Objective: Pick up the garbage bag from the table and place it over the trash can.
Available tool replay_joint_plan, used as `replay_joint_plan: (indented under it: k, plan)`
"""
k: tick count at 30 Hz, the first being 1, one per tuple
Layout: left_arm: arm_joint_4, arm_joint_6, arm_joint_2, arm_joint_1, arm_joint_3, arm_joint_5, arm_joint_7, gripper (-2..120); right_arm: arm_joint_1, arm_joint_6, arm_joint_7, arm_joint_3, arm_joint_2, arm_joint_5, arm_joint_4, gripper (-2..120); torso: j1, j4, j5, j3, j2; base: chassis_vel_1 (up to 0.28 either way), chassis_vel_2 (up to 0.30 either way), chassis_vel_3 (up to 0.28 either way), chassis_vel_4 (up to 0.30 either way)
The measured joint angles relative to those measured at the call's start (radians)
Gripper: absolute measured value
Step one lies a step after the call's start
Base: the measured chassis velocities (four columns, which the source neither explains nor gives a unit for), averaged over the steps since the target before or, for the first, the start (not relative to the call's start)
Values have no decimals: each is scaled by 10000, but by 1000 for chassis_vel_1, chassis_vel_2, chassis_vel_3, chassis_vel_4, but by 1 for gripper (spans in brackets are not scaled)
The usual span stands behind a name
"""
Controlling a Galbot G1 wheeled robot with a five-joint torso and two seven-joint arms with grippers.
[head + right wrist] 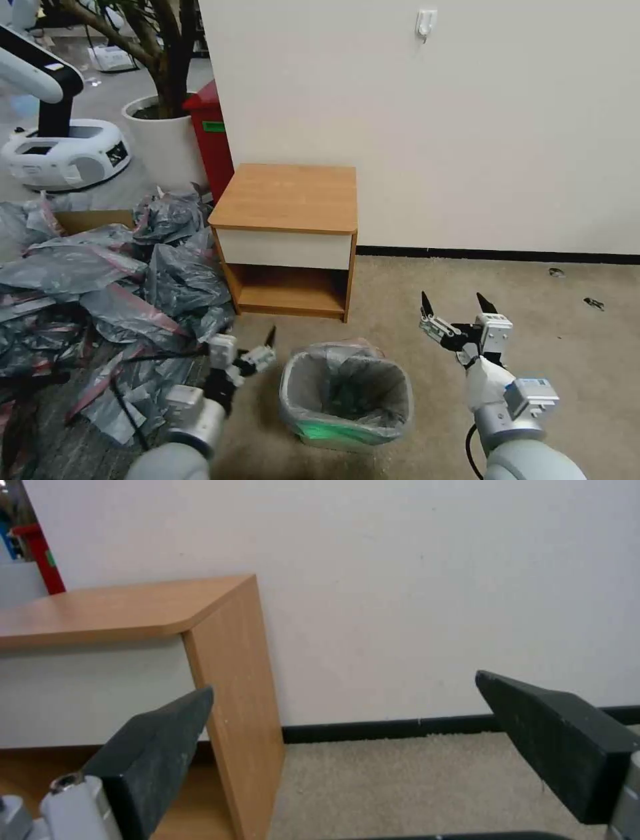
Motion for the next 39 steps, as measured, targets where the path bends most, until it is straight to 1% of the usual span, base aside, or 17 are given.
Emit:
replay_joint_plan:
  k: [2,3,5,6,7,8,10,13,15,16,19,39]
  plan:
    - [-167,-177,67,365,-999,136,443,100,-213,225,-27,70,28,1,1,100,0,1,1,0,0,0,0,0,0]
    - [-167,-177,67,365,-999,136,443,100,-213,225,-27,70,28,1,1,100,0,1,1,0,0,0,0,0,0]
    - [-233,-297,129,783,-2065,189,777,100,-385,445,-54,181,67,-10,-13,100,0,2,1,0,0,0,0,0,0]
    - [-249,-300,138,929,-2372,185,861,100,-428,519,-61,236,105,-13,-46,100,0,2,1,0,0,0,0,0,0]
    - [-249,-300,138,929,-2372,185,861,100,-428,519,-61,236,105,-13,-46,100,0,2,1,0,0,0,0,0,0]
    - [-273,-301,136,1122,-2698,174,935,100,-456,588,-64,310,160,-15,-96,100,0,2,1,0,0,0,0,0,0]
    - [-361,-290,43,1453,-2990,108,964,100,-494,727,-69,466,283,-11,-204,100,0,1,1,0,0,0,0,0,0]
    - [-461,-261,-139,1808,-3122,41,966,100,-599,815,-183,648,333,146,-284,100,0,2,1,0,0,0,0,0,0]
    - [-465,-260,-146,1819,-3124,40,966,100,-611,823,-207,662,333,163,-290,100,0,3,1,-1,0,0,0,0,0]
    - [-525,-222,-288,1970,-3107,21,960,100,-684,900,-443,792,332,292,-388,100,0,1,1,0,0,0,0,0,0]
    - [-581,35,-431,1990,-2864,-18,893,100,-617,985,-762,888,340,469,-499,100,0,2,2,0,0,0,0,0,0]
    - [-573,119,-459,1923,-2735,-8,818,100,-556,911,-857,921,359,499,-497,100,-1,1,2,0,0,0,0,0,0]
